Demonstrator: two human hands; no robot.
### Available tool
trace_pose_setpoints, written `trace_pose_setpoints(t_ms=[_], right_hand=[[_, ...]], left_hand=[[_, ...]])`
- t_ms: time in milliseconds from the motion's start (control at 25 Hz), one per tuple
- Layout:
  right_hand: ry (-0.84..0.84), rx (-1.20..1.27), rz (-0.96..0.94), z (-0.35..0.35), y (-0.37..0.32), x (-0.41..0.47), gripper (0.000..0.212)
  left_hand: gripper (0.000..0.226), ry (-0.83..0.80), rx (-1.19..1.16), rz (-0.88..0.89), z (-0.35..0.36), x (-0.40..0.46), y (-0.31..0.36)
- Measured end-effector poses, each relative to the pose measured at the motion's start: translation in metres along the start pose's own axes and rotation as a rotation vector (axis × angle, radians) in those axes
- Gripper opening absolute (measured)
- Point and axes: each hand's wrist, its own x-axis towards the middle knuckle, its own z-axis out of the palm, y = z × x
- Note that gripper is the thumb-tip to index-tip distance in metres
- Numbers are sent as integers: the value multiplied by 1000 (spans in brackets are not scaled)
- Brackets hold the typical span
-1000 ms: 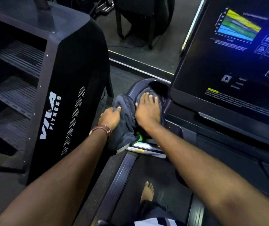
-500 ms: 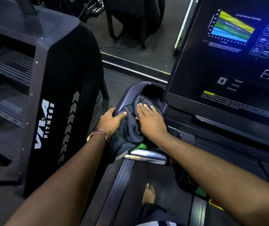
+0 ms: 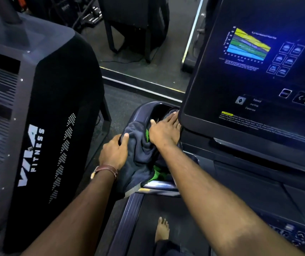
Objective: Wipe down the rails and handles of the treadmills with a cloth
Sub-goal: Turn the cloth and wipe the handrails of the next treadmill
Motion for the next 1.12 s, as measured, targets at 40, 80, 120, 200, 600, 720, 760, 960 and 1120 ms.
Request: trace_pose_setpoints(t_ms=[40,80,120,200,600,720,760,960,1120], right_hand=[[-10,52,39,-1,-4,8,96],[-22,118,80,-6,-8,18,102],[-32,170,87,-12,-11,29,106],[-41,94,-57,-17,-19,51,104],[-2,-264,-252,-2,17,6,100],[-155,72,29,-16,-26,19,100],[-198,168,94,-18,-41,22,102],[-174,-192,-184,-16,-13,4,115],[-243,-416,-225,-27,3,18,118]], left_hand=[[51,3,11,-8,0,0,1],[53,2,20,-15,1,0,2],[54,-2,23,-20,1,0,4],[58,1,14,-36,0,1,6],[50,-3,56,-43,3,5,7],[48,0,66,-49,3,7,9],[48,-3,74,-57,3,7,9],[51,-19,47,-84,3,7,10],[46,-5,32,-89,0,6,10]])
